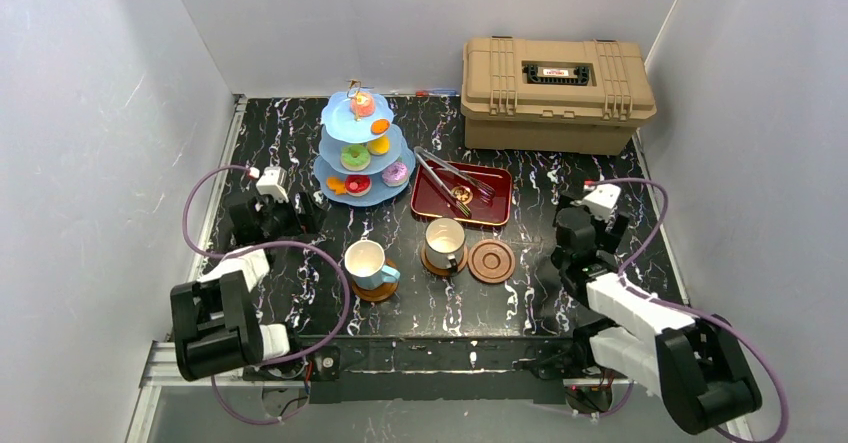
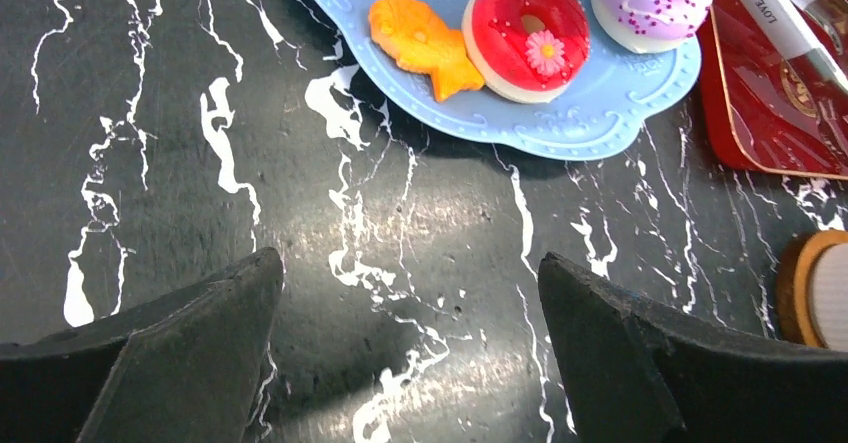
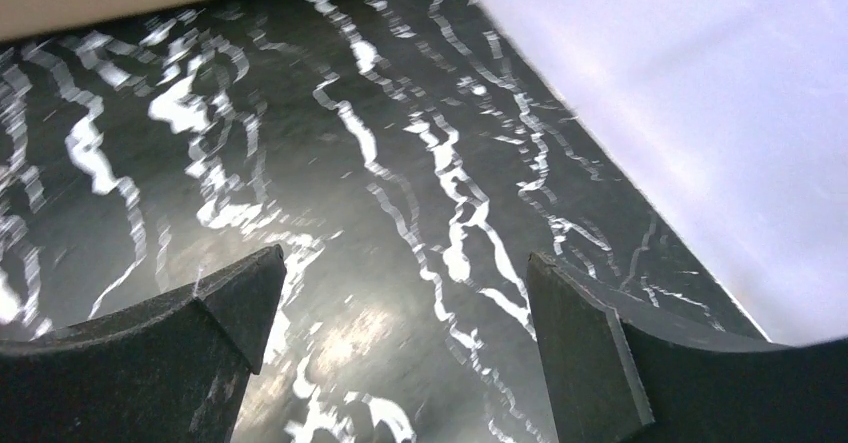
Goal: Serve the afternoon tea
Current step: Reset both arms
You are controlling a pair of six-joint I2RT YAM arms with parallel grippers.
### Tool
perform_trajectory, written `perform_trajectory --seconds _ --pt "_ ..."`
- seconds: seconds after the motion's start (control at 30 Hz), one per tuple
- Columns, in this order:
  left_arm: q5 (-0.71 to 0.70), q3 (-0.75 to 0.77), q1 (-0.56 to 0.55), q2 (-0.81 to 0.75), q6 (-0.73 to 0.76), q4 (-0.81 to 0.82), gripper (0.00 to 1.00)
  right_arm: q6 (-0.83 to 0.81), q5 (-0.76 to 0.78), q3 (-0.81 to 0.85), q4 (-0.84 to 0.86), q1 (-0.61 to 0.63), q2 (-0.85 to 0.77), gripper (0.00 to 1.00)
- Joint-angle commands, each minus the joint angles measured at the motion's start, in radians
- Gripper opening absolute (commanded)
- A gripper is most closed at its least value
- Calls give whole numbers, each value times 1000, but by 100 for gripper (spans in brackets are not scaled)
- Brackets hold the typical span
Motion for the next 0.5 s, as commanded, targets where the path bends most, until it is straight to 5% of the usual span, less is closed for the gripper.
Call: perform_trajectory --seconds 0.0,0.27,0.47 --pt "-62 -67 -30 82 -51 355 98 -23 27 -15 302 -117 86 98" --pt "-147 -90 -80 180 -34 524 98 -52 -151 9 565 -219 398 98" --pt "-142 -285 -119 263 6 967 98 -118 -285 -46 766 -222 511 98"
